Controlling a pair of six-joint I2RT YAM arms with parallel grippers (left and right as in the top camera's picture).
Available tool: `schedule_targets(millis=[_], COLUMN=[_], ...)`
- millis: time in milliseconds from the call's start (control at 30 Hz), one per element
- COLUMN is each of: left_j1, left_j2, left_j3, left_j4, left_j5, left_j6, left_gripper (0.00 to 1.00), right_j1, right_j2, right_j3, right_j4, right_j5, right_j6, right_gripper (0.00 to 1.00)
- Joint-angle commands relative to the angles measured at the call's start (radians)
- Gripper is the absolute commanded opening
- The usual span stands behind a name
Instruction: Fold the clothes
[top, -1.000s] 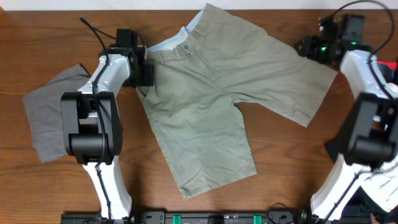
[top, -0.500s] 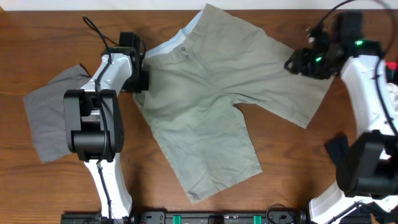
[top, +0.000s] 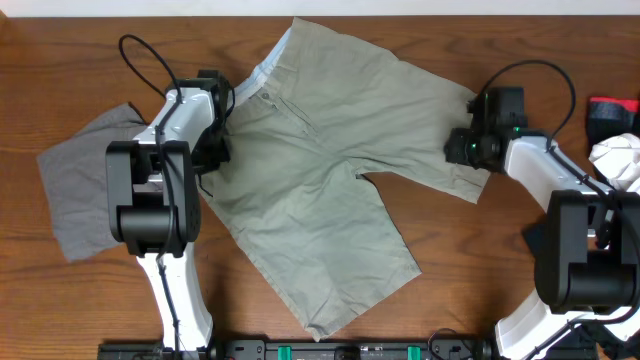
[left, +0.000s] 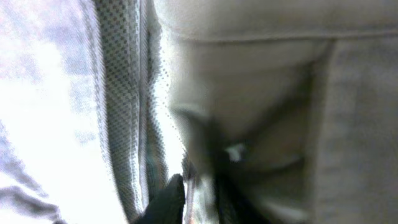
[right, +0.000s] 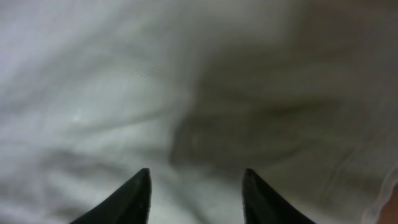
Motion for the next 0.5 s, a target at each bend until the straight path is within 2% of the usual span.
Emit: schedule_targets(millis=[0,33,133,267,467], left_j1=[0.007,0.007,0.007,0.007,0.007], left_j2=[0.043,0.041,0.027,-0.027,-0.167], left_j3=[-0.03,-0.03,-0.03,-0.021,-0.011], left_j4=[-0.022,-0.023,-0.018,-0.013,-0.001], left_j5=[0.042,0.052,0.065,0.067,0.071], left_j6=[-0.054,-0.054,-0.054,-0.053,-0.028], left_gripper=[0.33,0.36,0.42,0.49,0.67], right_j1=[-0.008,-0.008,-0.009,-0.023,-0.1], right_j2=[0.018,0.028,0.078,0.181,0.297], right_j3=[-0.064,-0.074,-0.082,-0.081,-0.04], right_j4=[0.1,0.124,0.157,0.223,0.298], right_j5=[0.048,0.051,0.114,0.156,0.169], right_j6=[0.031,0.034,0.101,0.142,0.142], right_gripper=[0.31,0.24,0.14,0.12,0.11])
